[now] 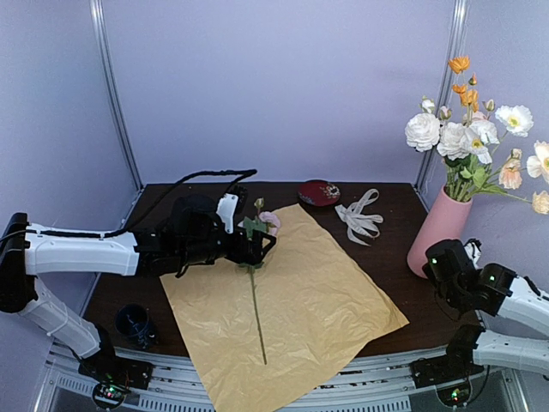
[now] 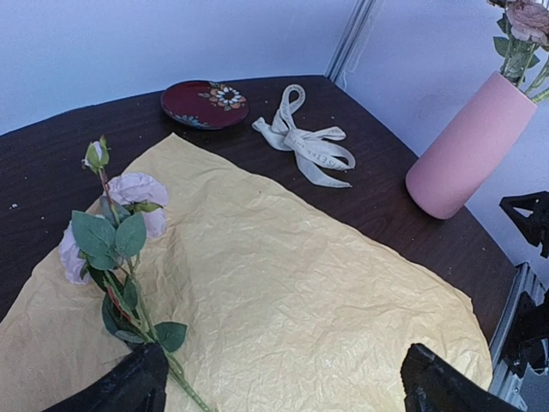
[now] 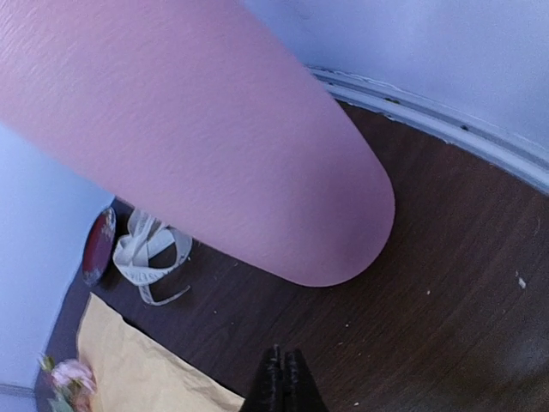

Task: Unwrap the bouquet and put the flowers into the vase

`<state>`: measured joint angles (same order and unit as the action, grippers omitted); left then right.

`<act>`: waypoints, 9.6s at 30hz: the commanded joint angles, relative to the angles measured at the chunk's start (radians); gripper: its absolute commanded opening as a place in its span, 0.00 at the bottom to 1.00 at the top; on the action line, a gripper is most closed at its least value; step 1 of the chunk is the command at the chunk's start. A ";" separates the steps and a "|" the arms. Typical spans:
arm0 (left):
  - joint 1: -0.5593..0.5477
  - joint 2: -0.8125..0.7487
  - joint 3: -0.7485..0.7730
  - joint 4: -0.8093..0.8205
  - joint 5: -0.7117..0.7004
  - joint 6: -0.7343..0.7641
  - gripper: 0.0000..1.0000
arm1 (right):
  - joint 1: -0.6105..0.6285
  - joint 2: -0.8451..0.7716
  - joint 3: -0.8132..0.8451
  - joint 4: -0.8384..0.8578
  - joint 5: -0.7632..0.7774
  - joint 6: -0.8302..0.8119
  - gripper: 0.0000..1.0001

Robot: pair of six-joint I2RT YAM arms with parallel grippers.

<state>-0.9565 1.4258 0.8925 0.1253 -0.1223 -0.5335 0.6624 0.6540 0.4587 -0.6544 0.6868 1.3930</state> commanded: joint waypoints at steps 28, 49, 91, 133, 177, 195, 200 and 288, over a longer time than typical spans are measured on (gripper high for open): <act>0.016 0.100 0.081 0.028 0.004 -0.073 0.98 | -0.702 0.002 0.038 0.158 -0.185 -0.091 0.00; 0.063 0.469 0.502 -0.022 0.135 -0.037 0.97 | -0.960 0.288 -0.079 0.668 -0.389 -0.111 0.53; -0.006 1.201 1.128 0.638 0.658 0.382 0.98 | -1.024 0.540 -0.067 0.860 -0.667 -0.085 0.77; -0.083 1.149 1.023 0.517 0.520 0.695 0.98 | -0.998 0.841 -0.077 1.172 -0.899 -0.061 0.74; -0.085 0.479 0.256 0.415 0.100 0.436 0.98 | -0.585 1.115 0.061 1.361 -0.774 0.207 0.73; -0.084 0.170 0.060 -0.063 -0.285 0.120 0.98 | -0.451 1.251 0.169 1.415 -0.721 0.299 0.73; -0.077 0.138 0.051 -0.179 -0.303 0.045 0.98 | -0.421 1.282 0.206 1.412 -0.711 0.312 0.73; -0.073 -0.592 -0.325 0.316 0.325 0.123 0.00 | 0.766 0.772 0.647 1.045 -0.294 -0.930 0.61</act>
<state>-1.0306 0.8402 0.5652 0.3534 0.1173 -0.4389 1.4342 1.3842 1.0290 0.3679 0.3950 0.4923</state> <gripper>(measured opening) 0.039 0.621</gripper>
